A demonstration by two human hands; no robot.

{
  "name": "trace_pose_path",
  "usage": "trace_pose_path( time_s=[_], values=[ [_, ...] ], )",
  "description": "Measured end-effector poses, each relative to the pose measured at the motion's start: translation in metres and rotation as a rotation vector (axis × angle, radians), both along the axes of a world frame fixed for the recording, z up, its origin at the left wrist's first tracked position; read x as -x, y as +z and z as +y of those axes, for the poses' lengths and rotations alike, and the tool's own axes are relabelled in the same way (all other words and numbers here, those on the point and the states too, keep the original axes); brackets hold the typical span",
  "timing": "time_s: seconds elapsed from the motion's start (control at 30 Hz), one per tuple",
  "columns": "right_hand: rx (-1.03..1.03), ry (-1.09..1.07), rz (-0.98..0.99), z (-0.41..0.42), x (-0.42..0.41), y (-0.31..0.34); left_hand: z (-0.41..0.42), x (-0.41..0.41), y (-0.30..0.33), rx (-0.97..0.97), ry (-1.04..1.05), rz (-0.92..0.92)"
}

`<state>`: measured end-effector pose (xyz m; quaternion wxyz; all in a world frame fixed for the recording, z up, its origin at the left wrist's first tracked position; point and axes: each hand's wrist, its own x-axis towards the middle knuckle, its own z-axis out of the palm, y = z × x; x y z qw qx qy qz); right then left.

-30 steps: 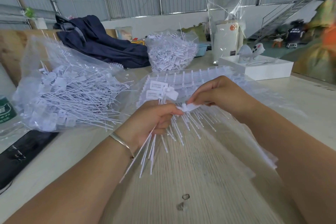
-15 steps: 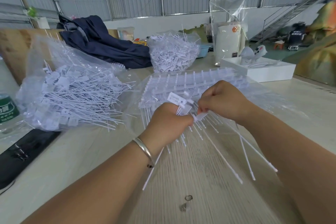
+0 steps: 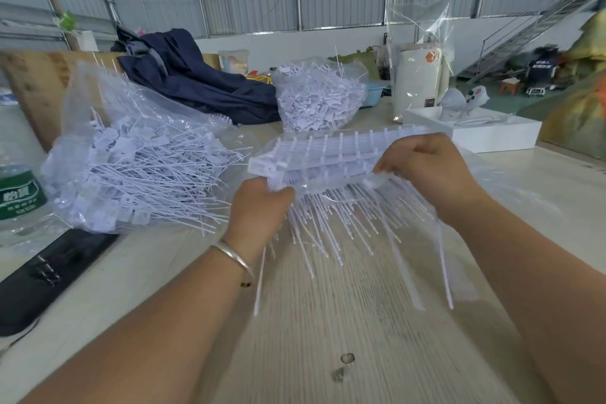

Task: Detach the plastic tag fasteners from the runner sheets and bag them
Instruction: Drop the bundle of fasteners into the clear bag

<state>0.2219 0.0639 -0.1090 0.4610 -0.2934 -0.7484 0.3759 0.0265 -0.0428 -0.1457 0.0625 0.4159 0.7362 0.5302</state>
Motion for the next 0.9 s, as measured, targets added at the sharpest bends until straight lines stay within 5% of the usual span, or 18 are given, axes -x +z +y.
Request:
trace_pose_path(
  time_s=[0.13, 0.23, 0.37, 0.7, 0.9],
  values=[
    [-0.085, -0.029, -0.196, 0.006, 0.008, -0.02, 0.009, -0.022, -0.007, 0.036, -0.241, -0.176],
    [-0.098, 0.005, -0.142, 0.006, 0.009, -0.02, 0.01, -0.026, -0.011, 0.081, -0.238, -0.212],
    [-0.113, 0.103, -0.163, -0.002, 0.012, -0.019, 0.005, -0.026, -0.008, 0.095, -0.228, -0.527],
    [-0.427, 0.187, -0.425, -0.015, 0.017, -0.02, -0.003, -0.033, -0.003, 0.016, -0.422, -0.494],
    [-0.582, -0.064, -0.555, -0.013, 0.017, -0.021, -0.007, -0.023, 0.004, -0.12, -0.363, -0.625]
  ],
)
